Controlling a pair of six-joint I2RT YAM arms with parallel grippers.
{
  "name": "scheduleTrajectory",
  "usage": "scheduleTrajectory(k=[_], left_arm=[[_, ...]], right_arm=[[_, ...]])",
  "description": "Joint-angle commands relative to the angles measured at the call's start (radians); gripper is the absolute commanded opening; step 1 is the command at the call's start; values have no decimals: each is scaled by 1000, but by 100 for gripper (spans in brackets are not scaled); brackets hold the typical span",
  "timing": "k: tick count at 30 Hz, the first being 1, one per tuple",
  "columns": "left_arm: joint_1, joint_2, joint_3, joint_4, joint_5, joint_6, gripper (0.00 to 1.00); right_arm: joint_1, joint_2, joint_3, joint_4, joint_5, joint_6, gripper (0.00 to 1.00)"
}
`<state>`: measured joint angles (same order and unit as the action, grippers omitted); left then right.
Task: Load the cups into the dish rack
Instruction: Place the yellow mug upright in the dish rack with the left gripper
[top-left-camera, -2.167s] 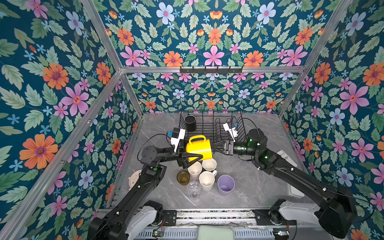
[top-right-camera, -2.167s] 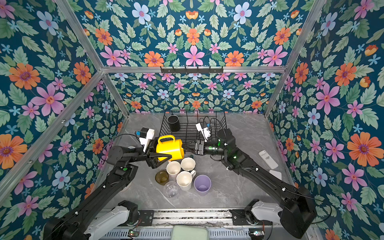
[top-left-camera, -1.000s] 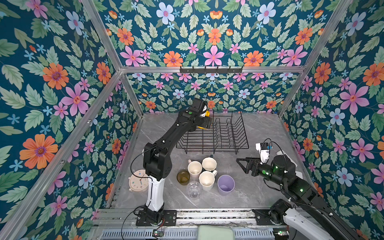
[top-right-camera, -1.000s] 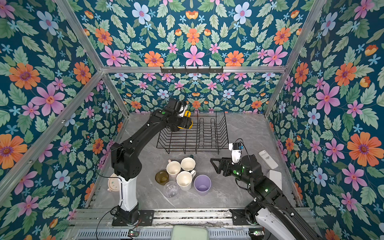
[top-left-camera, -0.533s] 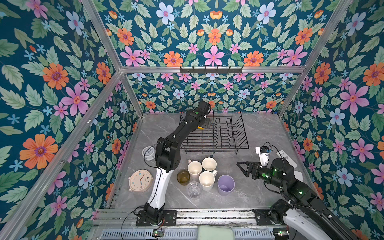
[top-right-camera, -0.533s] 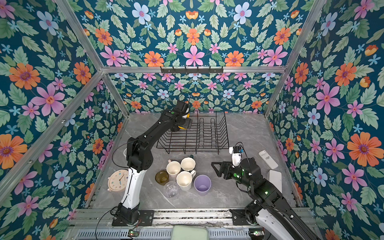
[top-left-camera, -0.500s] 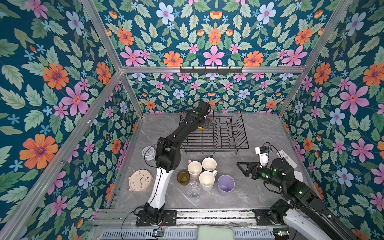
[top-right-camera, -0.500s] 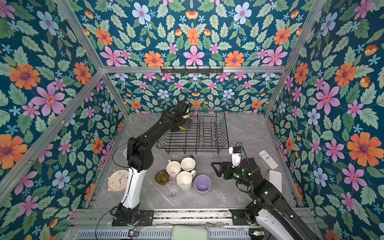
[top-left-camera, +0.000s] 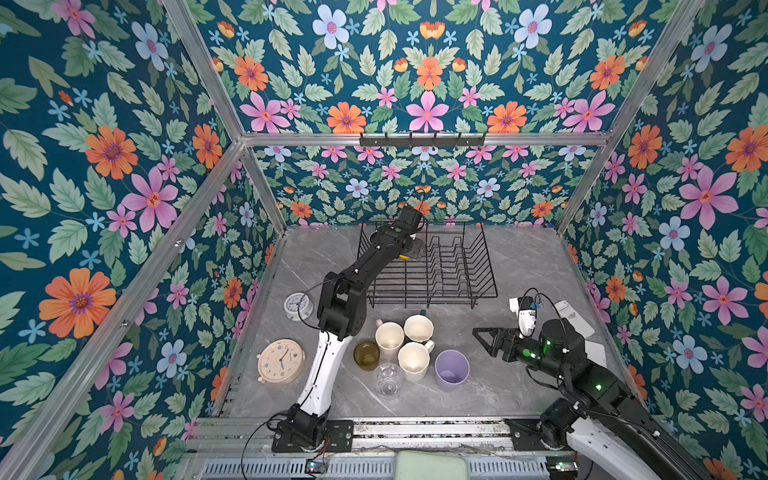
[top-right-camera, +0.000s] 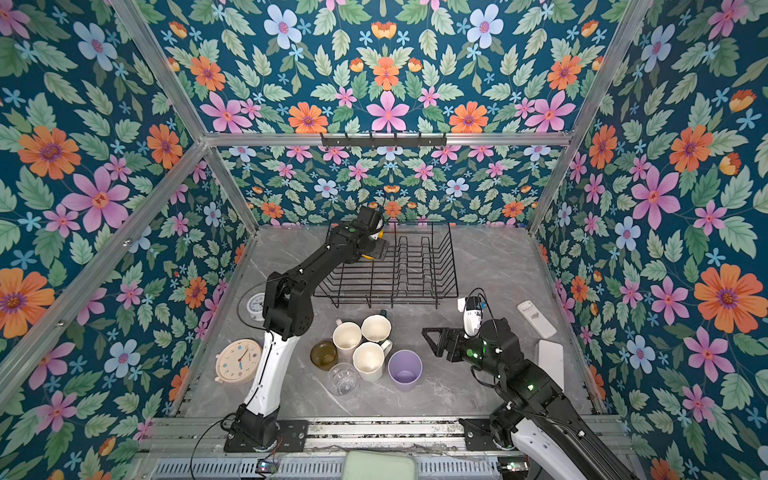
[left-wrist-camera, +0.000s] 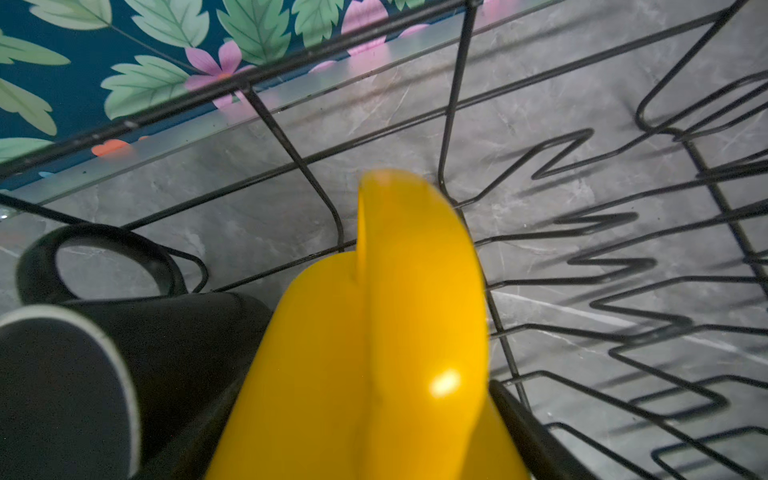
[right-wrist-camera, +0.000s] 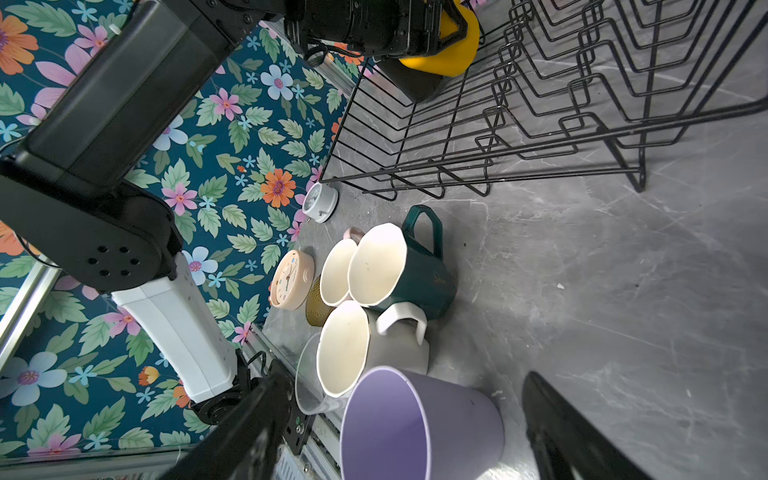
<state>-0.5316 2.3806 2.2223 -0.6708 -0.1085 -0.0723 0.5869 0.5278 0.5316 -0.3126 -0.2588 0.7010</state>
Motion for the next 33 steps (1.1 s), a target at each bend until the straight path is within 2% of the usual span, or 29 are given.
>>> scheduleTrajectory(k=[1, 14, 18, 20, 22, 25, 30, 33], left_arm=[[1, 9, 12, 39, -3, 8, 0], [8, 66, 45, 25, 13, -1, 0], [13, 75, 45, 27, 16, -7, 15], [13, 77, 43, 26, 15, -10, 25], [14, 77, 42, 28, 15, -10, 42], [15, 71, 39, 32, 15, -11, 61], [15, 50, 18, 49, 24, -11, 81], [15, 29, -3, 63, 27, -11, 89]], right_arm=[[1, 1, 1, 30, -9, 6, 87], [-1, 3, -2, 35, -14, 11, 87], [0, 3, -2, 33, -12, 13, 87], [1, 3, -2, 31, -11, 13, 87], [0, 3, -2, 30, -9, 12, 87], [0, 2, -1, 24, -7, 12, 87], [0, 3, 6, 9, 4, 9, 87], [0, 3, 14, -8, 11, 2, 87]])
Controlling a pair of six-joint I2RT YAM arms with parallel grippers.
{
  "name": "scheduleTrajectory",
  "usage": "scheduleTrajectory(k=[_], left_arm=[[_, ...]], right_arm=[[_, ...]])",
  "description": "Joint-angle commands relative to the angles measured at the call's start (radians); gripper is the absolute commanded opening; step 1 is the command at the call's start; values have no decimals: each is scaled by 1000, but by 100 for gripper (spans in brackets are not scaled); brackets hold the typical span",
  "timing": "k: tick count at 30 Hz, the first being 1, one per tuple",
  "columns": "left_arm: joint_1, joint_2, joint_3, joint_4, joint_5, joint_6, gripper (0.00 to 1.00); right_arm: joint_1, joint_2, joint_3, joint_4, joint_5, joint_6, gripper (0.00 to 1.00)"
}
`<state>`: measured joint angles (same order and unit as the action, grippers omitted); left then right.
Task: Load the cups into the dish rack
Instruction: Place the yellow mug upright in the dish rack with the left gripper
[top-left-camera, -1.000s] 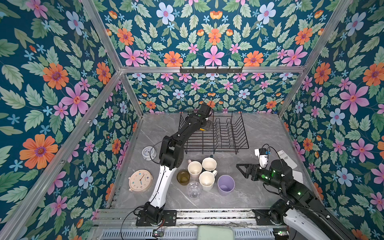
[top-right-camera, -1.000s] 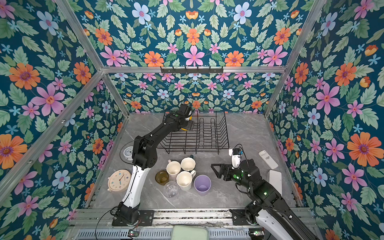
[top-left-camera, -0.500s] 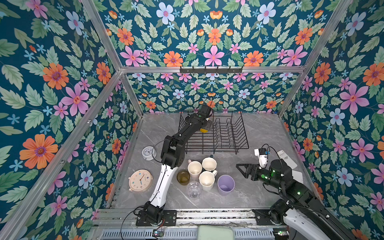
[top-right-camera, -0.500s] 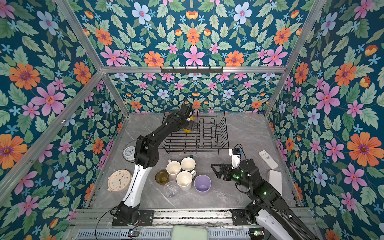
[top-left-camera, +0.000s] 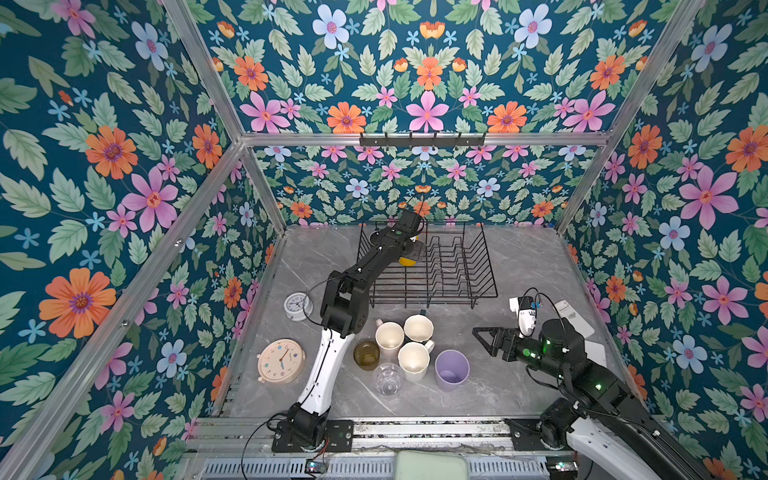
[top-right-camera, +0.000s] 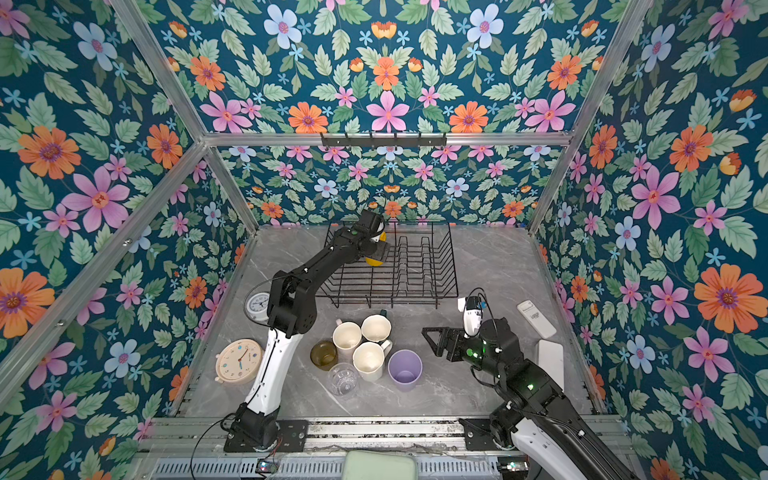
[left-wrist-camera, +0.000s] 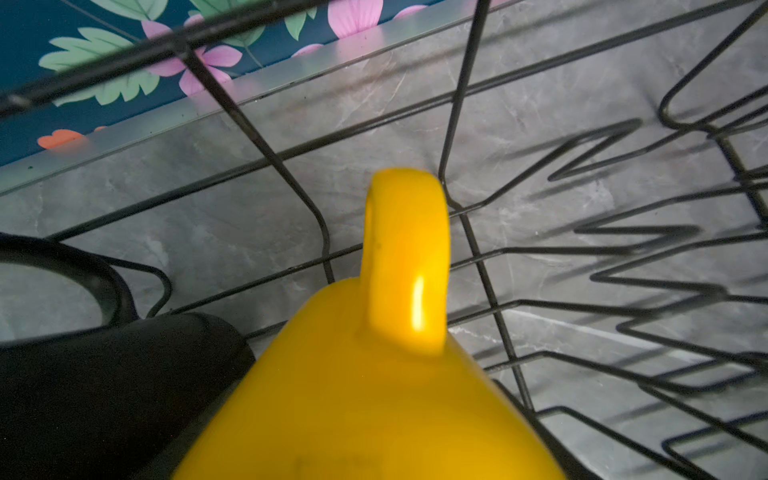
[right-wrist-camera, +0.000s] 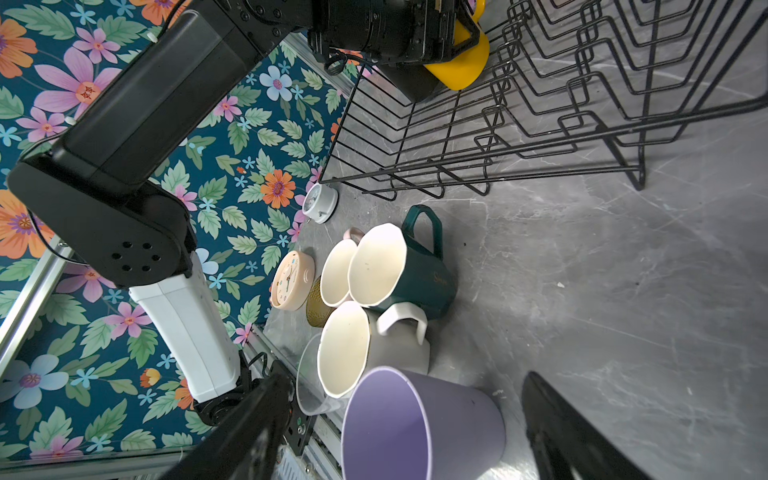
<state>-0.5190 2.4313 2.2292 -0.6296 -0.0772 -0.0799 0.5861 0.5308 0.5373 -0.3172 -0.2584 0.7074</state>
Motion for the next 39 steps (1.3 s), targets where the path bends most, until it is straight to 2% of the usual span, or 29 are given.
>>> scheduleTrajectory(k=[1, 4, 12, 17, 23, 30, 35, 39], left_arm=[[2, -31, -18, 27, -3, -2, 92], [2, -59, -44, 47, 5, -1, 100], [2, -118, -85, 79, 44, -27, 100], [2, -234, -199, 169, 62, -67, 100], [4, -470, -439, 337, 56, -129, 100], [19, -827, -861, 571, -18, -220, 100], [35, -1072, -1148, 671, -69, -292, 100], [50, -1231, -1304, 680, -86, -362, 100]], right_arm=[[0, 1, 12, -8, 14, -8, 87], [1, 4, 21, -22, 21, -14, 87], [0, 15, 42, -70, 46, -28, 86], [1, 27, 67, -154, 91, -54, 84], [3, 71, 101, -237, 127, -82, 80], [19, 125, 128, -252, 138, -92, 74], [88, 174, 170, -289, 165, -108, 69], [163, 208, 191, -328, 190, -107, 66]])
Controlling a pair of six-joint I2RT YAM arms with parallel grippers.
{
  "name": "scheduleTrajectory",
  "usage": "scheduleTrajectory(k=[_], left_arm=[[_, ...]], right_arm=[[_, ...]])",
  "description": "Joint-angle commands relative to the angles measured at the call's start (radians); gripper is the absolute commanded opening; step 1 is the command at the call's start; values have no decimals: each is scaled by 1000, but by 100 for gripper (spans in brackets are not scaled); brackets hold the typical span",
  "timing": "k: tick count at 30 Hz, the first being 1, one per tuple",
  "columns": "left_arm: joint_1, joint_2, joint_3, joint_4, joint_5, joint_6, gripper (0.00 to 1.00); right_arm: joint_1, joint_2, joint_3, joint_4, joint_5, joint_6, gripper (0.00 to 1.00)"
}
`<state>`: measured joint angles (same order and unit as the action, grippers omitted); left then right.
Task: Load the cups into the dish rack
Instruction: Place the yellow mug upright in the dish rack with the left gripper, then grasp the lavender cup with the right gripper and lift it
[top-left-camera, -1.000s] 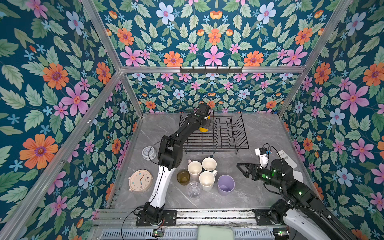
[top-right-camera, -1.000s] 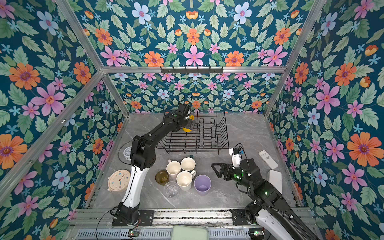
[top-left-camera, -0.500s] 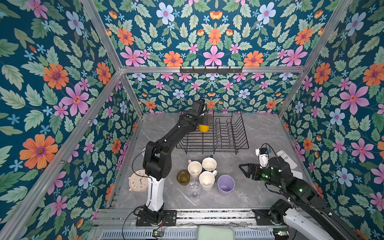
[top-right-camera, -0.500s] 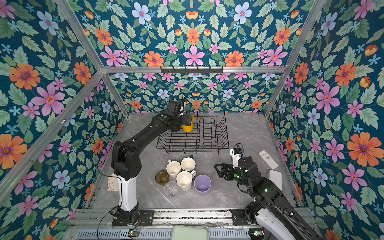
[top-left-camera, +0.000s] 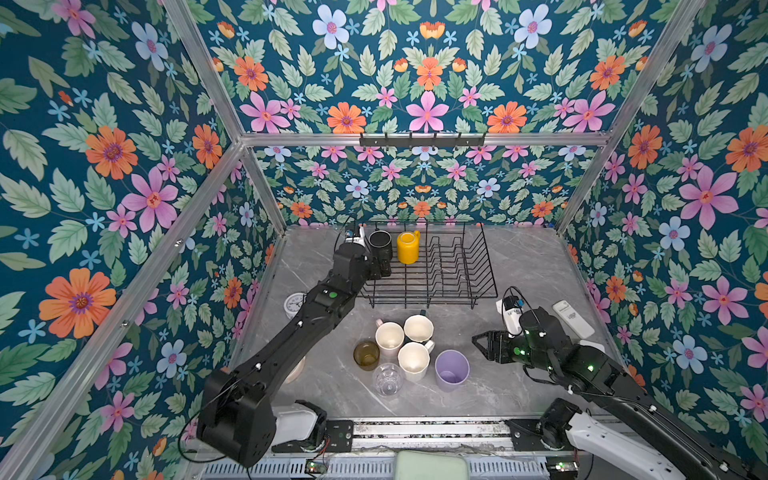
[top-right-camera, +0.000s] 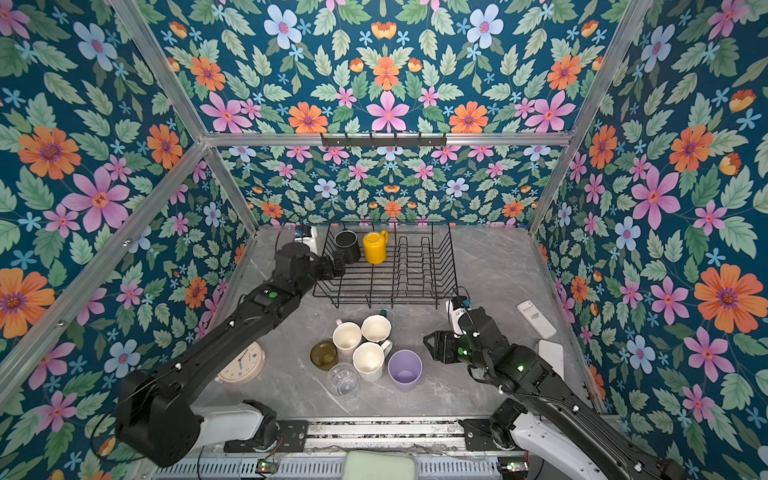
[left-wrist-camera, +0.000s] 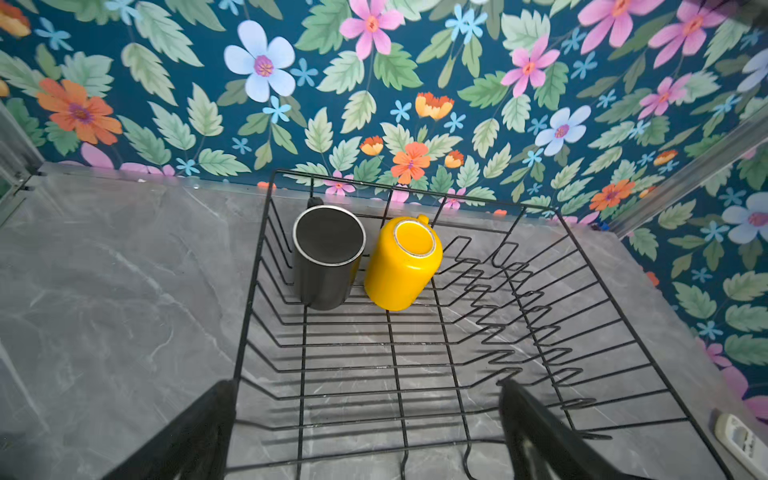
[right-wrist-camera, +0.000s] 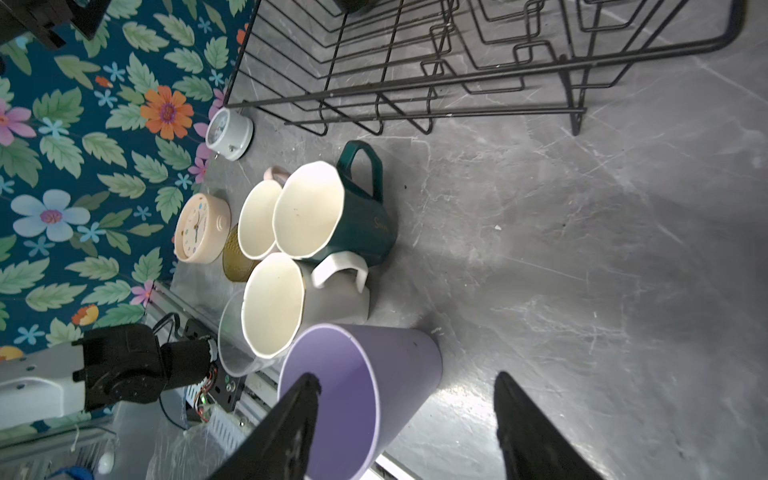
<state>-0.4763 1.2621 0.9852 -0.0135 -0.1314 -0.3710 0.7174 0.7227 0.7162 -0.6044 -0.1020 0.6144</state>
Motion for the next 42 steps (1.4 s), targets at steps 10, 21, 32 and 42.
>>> scheduleTrajectory(k=[10, 21, 32, 42], left_arm=[[30, -321, -251, 101, -67, -149, 100], [31, -322, -274, 125, -39, -180, 100], [36, -356, -291, 113, -49, -177, 100], [40, -362, -293, 109, -44, -179, 100]], right_arm=[[279, 124, 44, -132, 182, 46, 61], [305, 248, 71, -111, 228, 48, 56], [317, 369, 101, -93, 237, 35, 46], [323, 398, 103, -92, 252, 34, 36]])
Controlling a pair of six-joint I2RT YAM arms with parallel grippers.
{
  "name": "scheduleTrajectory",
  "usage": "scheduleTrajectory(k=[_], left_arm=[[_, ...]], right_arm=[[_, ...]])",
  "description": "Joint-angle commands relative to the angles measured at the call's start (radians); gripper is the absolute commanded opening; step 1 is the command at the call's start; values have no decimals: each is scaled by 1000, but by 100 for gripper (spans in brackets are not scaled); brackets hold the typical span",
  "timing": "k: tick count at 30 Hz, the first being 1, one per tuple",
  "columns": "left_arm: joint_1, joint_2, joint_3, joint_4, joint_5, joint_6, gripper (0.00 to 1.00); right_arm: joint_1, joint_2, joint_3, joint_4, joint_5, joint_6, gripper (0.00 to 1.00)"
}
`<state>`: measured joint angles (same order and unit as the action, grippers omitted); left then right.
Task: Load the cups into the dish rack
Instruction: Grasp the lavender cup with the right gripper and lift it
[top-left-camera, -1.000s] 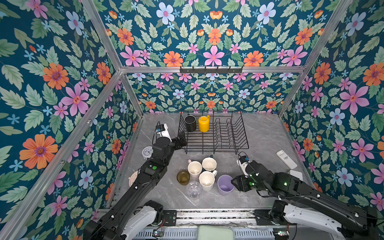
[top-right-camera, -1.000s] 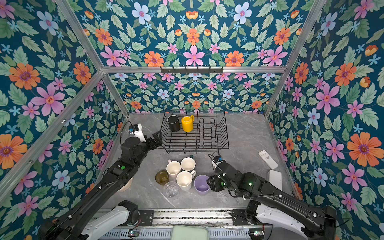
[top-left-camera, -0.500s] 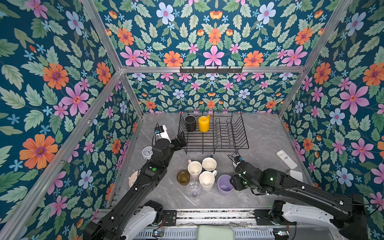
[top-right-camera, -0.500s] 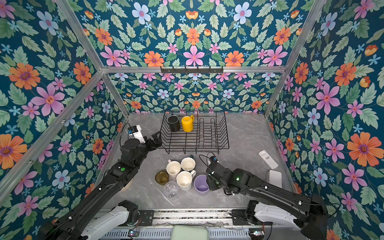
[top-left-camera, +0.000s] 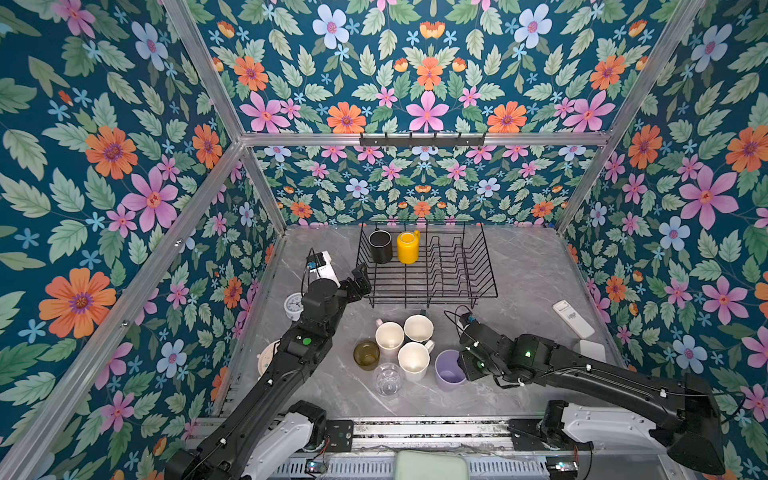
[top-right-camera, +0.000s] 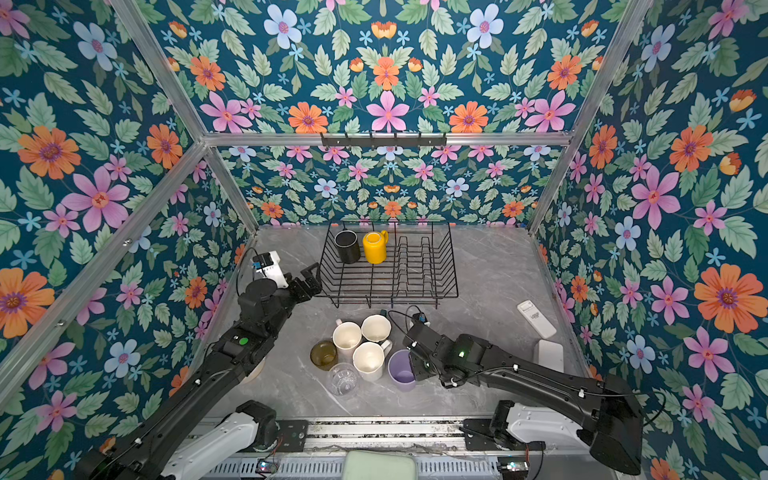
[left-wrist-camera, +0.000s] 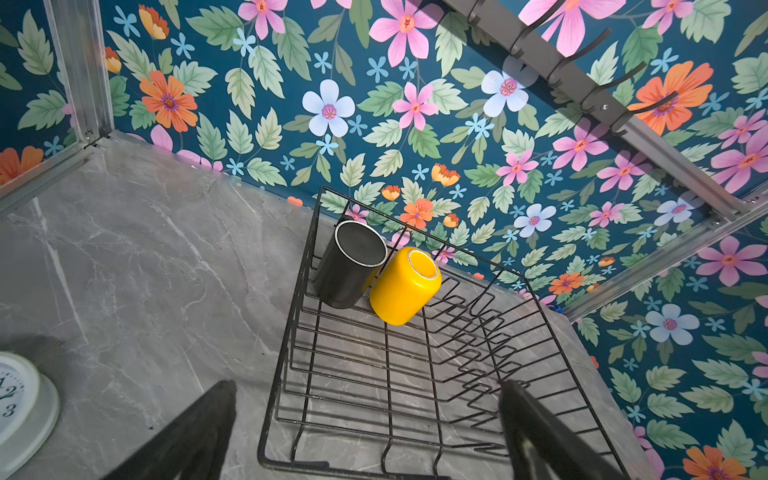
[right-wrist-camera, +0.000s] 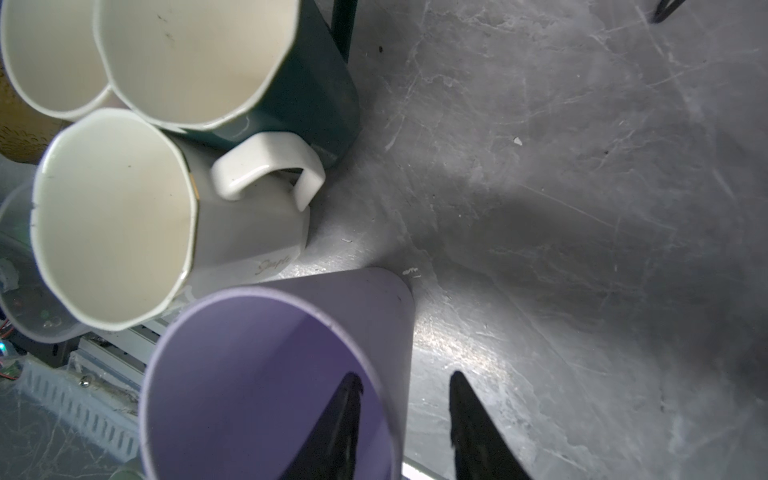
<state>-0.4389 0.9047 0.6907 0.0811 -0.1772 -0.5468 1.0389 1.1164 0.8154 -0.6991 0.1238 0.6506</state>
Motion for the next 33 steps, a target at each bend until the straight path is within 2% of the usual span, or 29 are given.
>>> scheduleTrajectory(k=[1, 9, 12, 15, 26, 28, 33], left_arm=[[3, -5, 1, 14, 2, -2, 100], [4, -12, -1, 8, 0, -2, 100], [6, -11, 0, 7, -1, -5, 100], [6, -10, 0, 8, 1, -9, 100], [8, -2, -8, 41, 42, -2, 100], [7, 2, -17, 62, 60, 4, 100], [9, 7, -33, 124, 163, 25, 100]], right_arm=[[1, 6, 4, 3, 28, -2, 35], [1, 10, 1, -17, 33, -2, 15], [2, -5, -3, -30, 40, -1, 11], [1, -30, -2, -56, 63, -2, 0], [-13, -230, -14, -115, 121, 20, 0], [-48, -274, -19, -115, 115, 10, 0], [-209, -402, -44, -60, -9, -33, 0]])
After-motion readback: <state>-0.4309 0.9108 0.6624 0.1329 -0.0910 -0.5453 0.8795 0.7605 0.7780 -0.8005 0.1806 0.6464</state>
